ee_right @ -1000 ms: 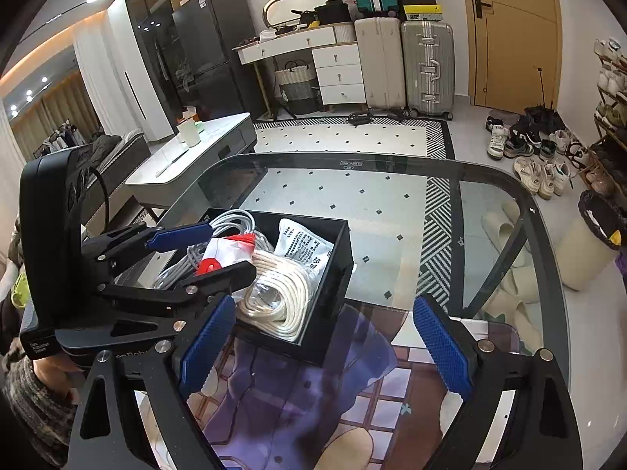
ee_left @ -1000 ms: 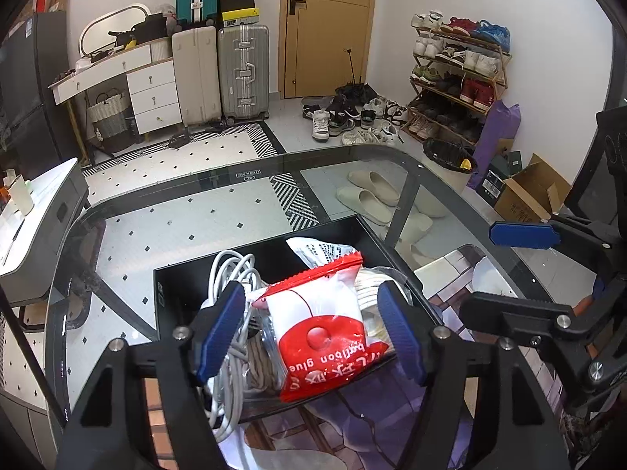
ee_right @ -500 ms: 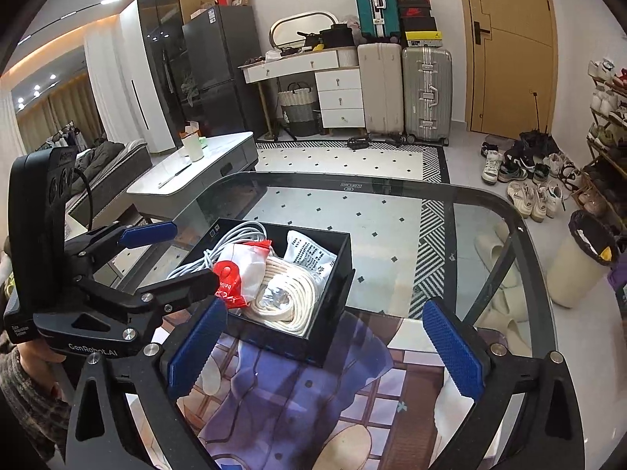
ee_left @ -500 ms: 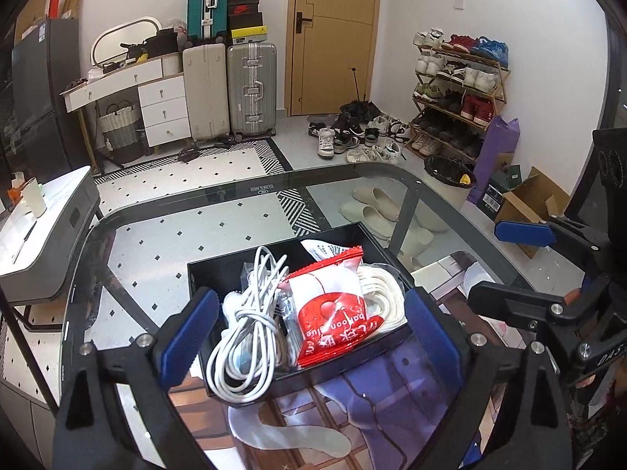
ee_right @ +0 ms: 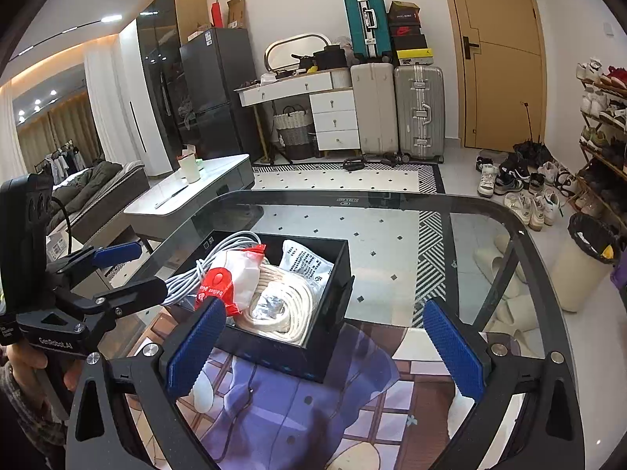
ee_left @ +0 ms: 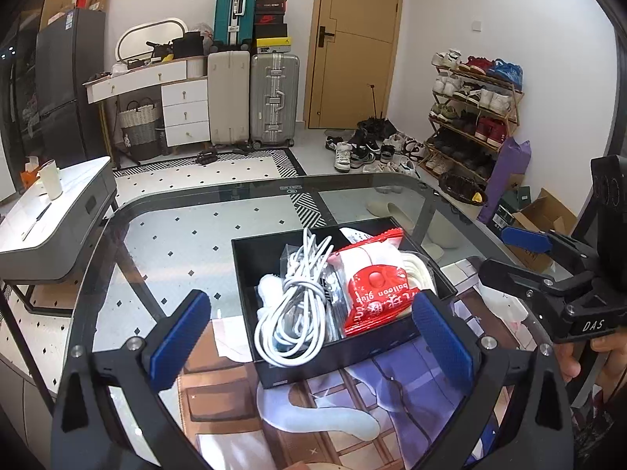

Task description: Organize soft objects

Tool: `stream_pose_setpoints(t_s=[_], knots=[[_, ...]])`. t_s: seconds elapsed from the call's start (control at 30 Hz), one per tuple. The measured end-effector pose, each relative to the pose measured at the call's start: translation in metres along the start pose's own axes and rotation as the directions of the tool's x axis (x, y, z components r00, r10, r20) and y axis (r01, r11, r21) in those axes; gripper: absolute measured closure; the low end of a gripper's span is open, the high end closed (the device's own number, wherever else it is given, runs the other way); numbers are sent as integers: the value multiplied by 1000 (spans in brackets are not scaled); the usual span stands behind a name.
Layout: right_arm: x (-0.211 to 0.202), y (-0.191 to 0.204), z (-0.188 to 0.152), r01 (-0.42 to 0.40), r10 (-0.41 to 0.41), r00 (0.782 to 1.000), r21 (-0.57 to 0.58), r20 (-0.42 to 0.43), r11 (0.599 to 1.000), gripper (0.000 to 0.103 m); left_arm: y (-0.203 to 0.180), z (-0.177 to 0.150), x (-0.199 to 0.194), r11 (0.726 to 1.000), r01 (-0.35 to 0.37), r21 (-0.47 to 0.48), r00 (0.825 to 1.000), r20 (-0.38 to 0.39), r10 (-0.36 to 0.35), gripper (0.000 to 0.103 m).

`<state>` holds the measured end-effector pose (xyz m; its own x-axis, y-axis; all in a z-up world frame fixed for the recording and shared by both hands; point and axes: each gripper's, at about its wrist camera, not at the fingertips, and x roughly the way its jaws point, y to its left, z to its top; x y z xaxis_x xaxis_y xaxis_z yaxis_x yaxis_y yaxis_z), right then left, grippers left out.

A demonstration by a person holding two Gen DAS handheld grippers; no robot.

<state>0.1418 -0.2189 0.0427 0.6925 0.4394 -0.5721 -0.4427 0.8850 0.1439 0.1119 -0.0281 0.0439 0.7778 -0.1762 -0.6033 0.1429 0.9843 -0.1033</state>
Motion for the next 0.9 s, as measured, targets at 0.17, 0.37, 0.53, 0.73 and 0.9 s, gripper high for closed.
stream_pose_setpoints(t_s=[0.17, 0.37, 0.53, 0.73, 0.9], knots=[[5, 0, -6, 6, -6, 1000, -10, 11, 1000, 1, 12, -12, 4, 1000, -12, -17, 1000, 6, 12, 0], [11, 2, -19, 10, -9, 999, -19, 48, 1000, 1, 17, -27, 2, 999, -38, -6, 999, 37, 38, 0], [16, 2, -30, 15, -14, 998, -25, 62, 1000, 1, 20, -38, 3, 999, -54, -4, 997, 58, 54, 0], [21, -3, -36, 19, -18, 997, -10, 71, 1000, 1, 22, -47, 8, 998, -67, -11, 995, 72, 67, 0], [22, -9, -41, 25, -24, 995, -1, 92, 1000, 1, 22, -53, 10, 997, -71, -14, 994, 84, 72, 0]])
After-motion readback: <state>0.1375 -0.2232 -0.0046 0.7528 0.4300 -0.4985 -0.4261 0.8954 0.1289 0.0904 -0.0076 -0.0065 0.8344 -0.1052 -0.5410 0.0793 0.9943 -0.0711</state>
